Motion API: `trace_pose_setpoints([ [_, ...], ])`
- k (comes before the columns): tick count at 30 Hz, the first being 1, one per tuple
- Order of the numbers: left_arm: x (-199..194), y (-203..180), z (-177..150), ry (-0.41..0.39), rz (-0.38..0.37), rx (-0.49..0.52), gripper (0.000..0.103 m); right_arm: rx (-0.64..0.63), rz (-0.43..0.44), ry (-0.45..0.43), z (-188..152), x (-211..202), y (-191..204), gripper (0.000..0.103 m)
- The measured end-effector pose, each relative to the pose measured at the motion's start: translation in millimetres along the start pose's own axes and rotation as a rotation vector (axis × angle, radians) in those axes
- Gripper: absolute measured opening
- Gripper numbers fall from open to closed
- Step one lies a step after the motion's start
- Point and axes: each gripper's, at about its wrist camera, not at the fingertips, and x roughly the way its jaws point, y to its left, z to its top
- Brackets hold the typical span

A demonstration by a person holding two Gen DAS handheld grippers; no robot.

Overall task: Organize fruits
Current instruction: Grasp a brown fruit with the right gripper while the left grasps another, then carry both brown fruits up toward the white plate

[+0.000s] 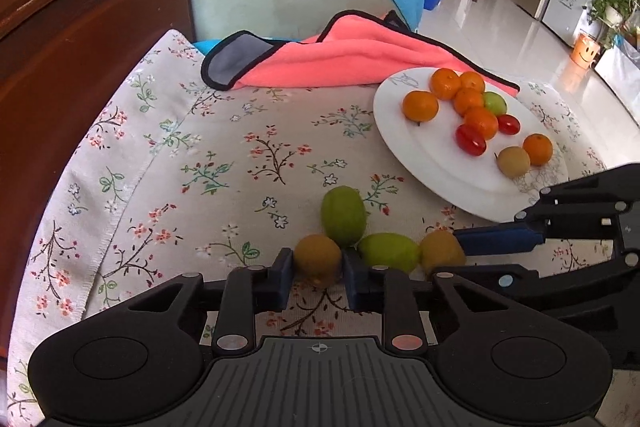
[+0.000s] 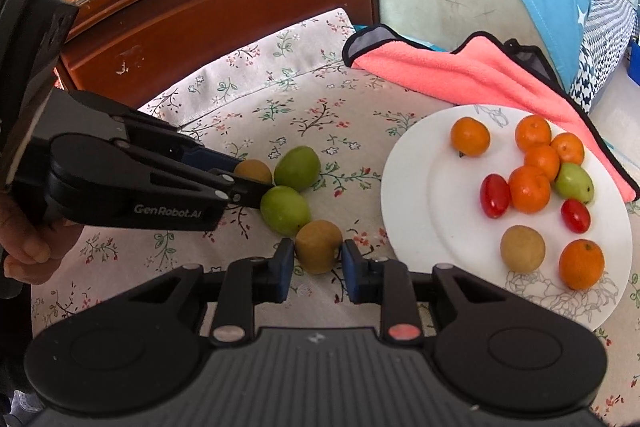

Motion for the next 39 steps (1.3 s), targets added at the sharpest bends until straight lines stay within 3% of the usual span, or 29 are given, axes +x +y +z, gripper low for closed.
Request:
trace_pose_setpoints([
  [7,-4.7,0.1,1.0,0.002,0.0,-0.002,0.023,0.009,0.002,-0.006,1.8,-1.5,-1.7,0.026],
  [17,-27.8,-3.6,14.4,-0.08,0.017,-0.007,0.023,0.031,0.006,-0.062,10.1,-15.1,-5.5,0.026],
  [28,-37.5,-21.0,30.0,-0.148,0.044,0.02,0.024,0.099,-0.021,-0.142,20.6,-41.3,-25.9,0.026],
  [39,-32.7,-47.7,42.3,-0.173,0.015,0.051,0.024,0.152,-0.065,-0.203,24.4,-65.2,-50.1,0.026],
])
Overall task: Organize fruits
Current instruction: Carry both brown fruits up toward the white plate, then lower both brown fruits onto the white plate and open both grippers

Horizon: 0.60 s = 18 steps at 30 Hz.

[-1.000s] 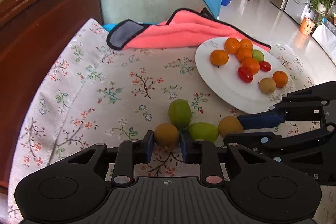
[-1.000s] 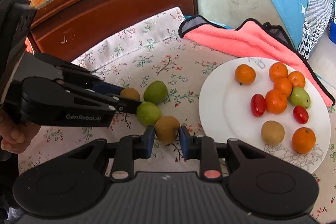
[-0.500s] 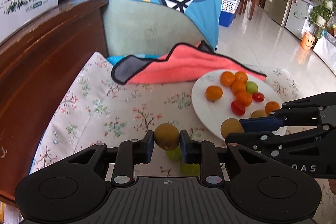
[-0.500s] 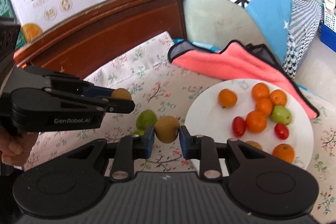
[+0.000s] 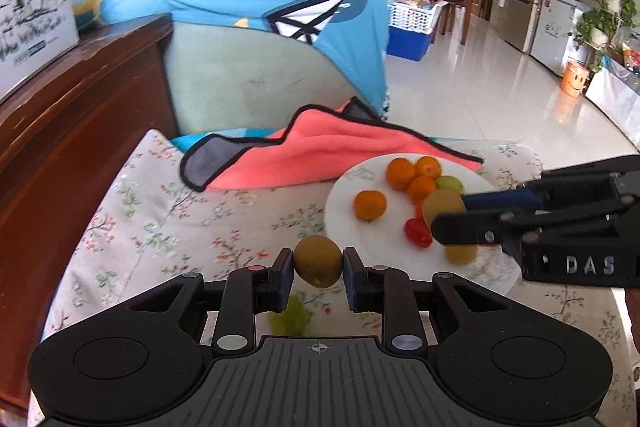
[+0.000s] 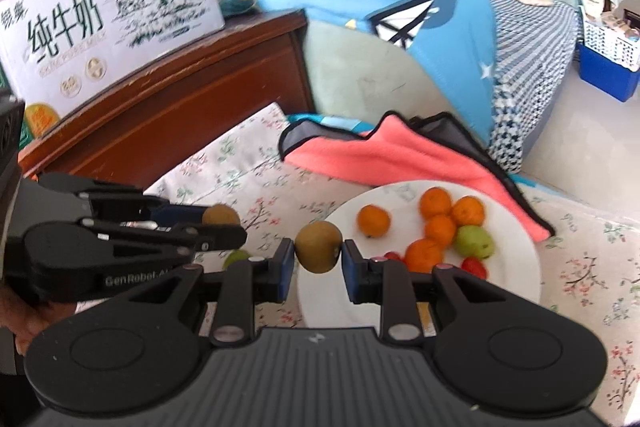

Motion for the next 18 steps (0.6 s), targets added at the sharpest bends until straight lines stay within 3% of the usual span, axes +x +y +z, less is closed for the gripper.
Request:
trace_pose_setpoints([
  [12,9.3,-28.3,9.6,-0.01,-0.037,0.052,0.024,0.066,-0.066,-0.042,5.9,-16.7,-38.7,0.026],
  [18,14.8,-33.7,17.7,-0.019,-0.057,0.029,0.024,0.122,-0.093,-0.052,5.8,-21.0,-60.5,0.026],
])
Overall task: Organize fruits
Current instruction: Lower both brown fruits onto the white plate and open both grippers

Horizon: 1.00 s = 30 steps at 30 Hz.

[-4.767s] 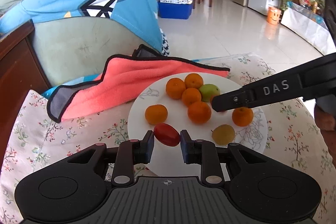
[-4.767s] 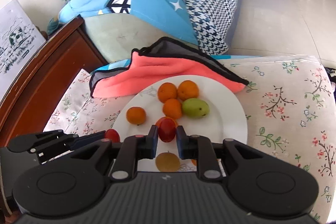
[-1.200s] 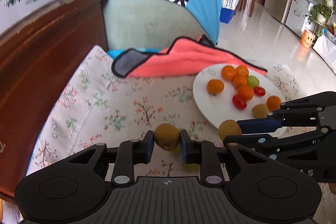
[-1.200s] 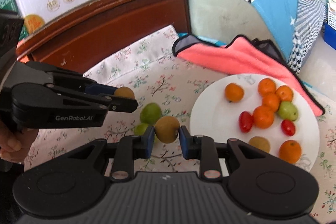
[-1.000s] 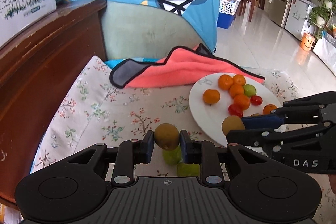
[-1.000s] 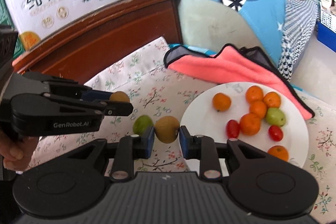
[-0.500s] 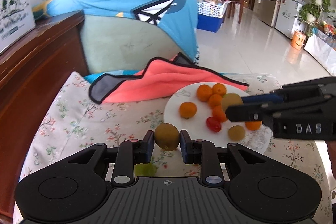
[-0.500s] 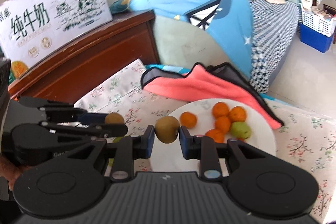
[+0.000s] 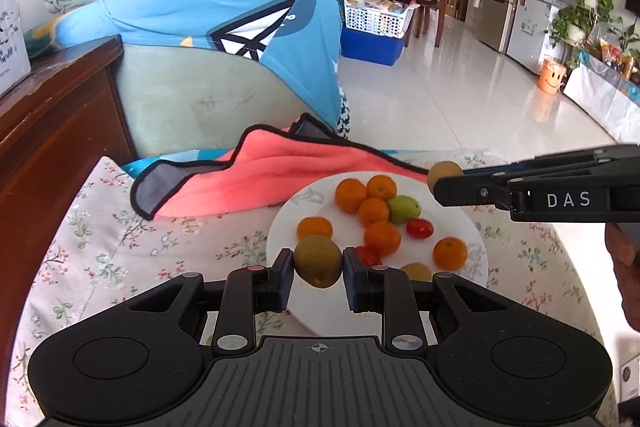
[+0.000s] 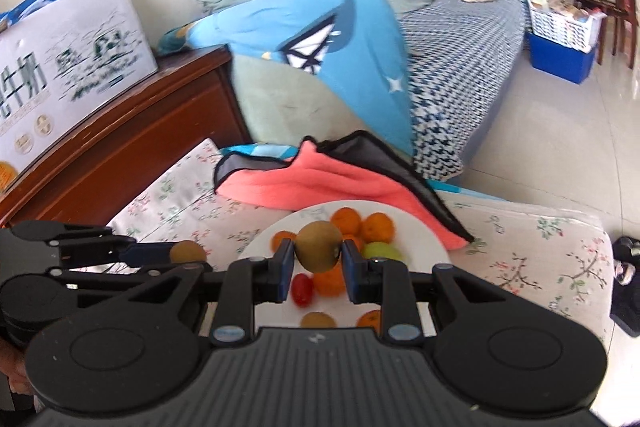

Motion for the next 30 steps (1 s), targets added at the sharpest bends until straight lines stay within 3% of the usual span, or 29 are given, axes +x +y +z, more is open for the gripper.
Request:
trace_pose_setpoints([
  [17,41.1,-11.4,-4.7,0.121,-0.008,-0.056,0.024,0.226,-0.073,0.082,-12.2,22.6,-57.4,0.026],
  [26,41.5,-13.0,-1.5,0.102,-0.035,-0.092,0.028,0.266,-0.099,0.104,-16.0,30.0,-60.4,0.029],
  [29,32.9,-8.6,3.7,0.069,-0.023,-0.123,0.046,0.257,-0.092,0.088,-12.1,26.8,-57.2,0.029],
  [30,29.0,-6.8,5.6,0.054,-0.01,-0.128,0.058,0.252,-0.088,0.082,-10.9,25.2,-55.3,0.029],
])
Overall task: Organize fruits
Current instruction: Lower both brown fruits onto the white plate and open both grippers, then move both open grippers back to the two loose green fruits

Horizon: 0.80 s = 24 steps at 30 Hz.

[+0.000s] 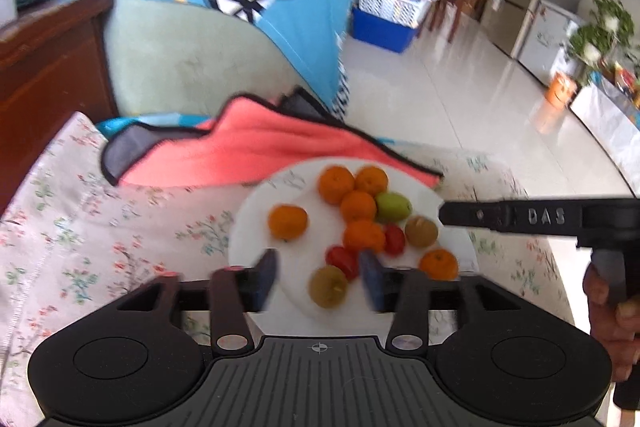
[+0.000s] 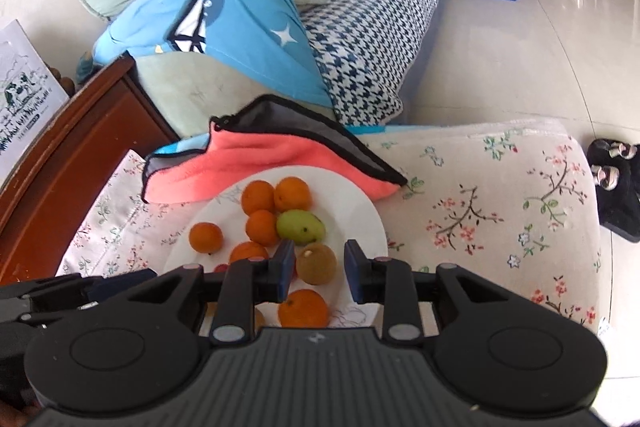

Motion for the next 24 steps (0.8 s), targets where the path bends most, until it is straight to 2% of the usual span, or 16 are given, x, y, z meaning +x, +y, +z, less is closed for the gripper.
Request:
trace_pose_setpoints([
  [1,-4.1,1.6,1.9,-0.015,0.011,-0.002,0.065,-0.002,0.005,-0.003,0.8,-0.8,1.6,0.029],
  [4,-15.0,8.1,7.0,-0.045,0.031,-0.005,0.077,-0.013,0.019,-0.01,1.3,-3.8,7.6,0.03],
  [8,-22.6,17.4,8.9,-0.046,0.059,0.005,0.086,-0.048,0.035,-0.008,-0.6,-6.5,17.7,0.031],
  [10,-25.9,20.9,7.8,-0.039,0.069,0.023,0.09,-0.075,0.038,-0.005,-2.6,-7.7,24.1,0.036],
  [14,-35.0,27.7,4.3,-0.037,0.092,0.054,0.091,-0.108,0.041,-0.01,-7.5,-11.7,35.2,0.055],
  [17,-41.2,39.2,3.6,-0.047,0.122,0.036,0.092,-0.118,0.049,-0.014,-9.6,-15.1,42.1,0.058],
  [24,-55.0,82.4,3.2,-0.045,0.142,-0.123,0.094,-0.185,0.078,-0.008,-20.6,-21.7,68.9,0.068],
])
